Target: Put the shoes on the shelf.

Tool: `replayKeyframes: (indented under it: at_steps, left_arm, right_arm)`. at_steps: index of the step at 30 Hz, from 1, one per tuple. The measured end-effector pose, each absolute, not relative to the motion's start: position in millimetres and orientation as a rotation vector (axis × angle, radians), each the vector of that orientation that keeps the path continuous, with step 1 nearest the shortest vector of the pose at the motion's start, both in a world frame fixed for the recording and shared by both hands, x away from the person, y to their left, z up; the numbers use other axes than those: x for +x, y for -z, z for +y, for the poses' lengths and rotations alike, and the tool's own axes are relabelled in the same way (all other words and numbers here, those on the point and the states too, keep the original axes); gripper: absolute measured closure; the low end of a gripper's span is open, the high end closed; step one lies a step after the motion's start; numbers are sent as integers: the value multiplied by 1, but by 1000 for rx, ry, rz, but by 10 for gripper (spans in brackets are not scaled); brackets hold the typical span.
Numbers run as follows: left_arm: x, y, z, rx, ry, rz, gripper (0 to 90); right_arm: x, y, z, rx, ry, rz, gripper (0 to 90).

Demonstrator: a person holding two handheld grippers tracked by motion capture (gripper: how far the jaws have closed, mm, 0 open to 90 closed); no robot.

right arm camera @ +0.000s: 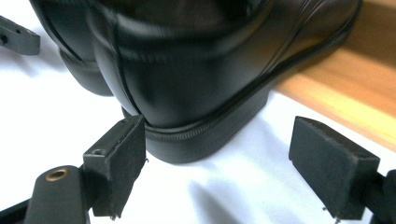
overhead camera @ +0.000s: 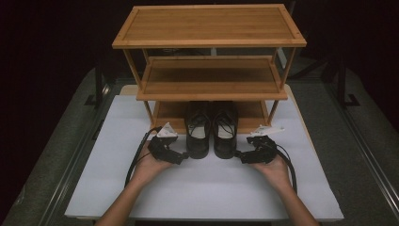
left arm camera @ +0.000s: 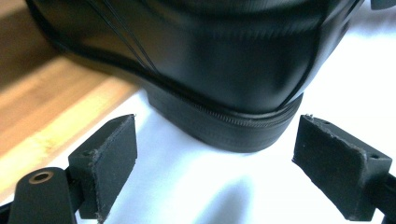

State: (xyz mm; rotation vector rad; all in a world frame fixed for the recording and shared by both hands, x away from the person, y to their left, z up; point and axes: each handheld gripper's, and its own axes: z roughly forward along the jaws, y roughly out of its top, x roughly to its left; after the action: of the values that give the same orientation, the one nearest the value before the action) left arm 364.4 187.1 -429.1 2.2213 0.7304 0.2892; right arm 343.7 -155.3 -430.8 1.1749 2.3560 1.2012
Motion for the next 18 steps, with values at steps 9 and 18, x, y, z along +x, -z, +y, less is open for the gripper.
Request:
replayKeyframes:
  at_steps: [9, 18]
  left_arm:
    - [369, 447, 168, 2270, -284, 678, 98]
    - [367, 450, 155, 2285, -312, 669, 118]
  right_arm:
    - [350, 450, -135, 1127, -1172, 2451, 140]
    - [350, 456, -120, 1139, -1152, 2430, 142]
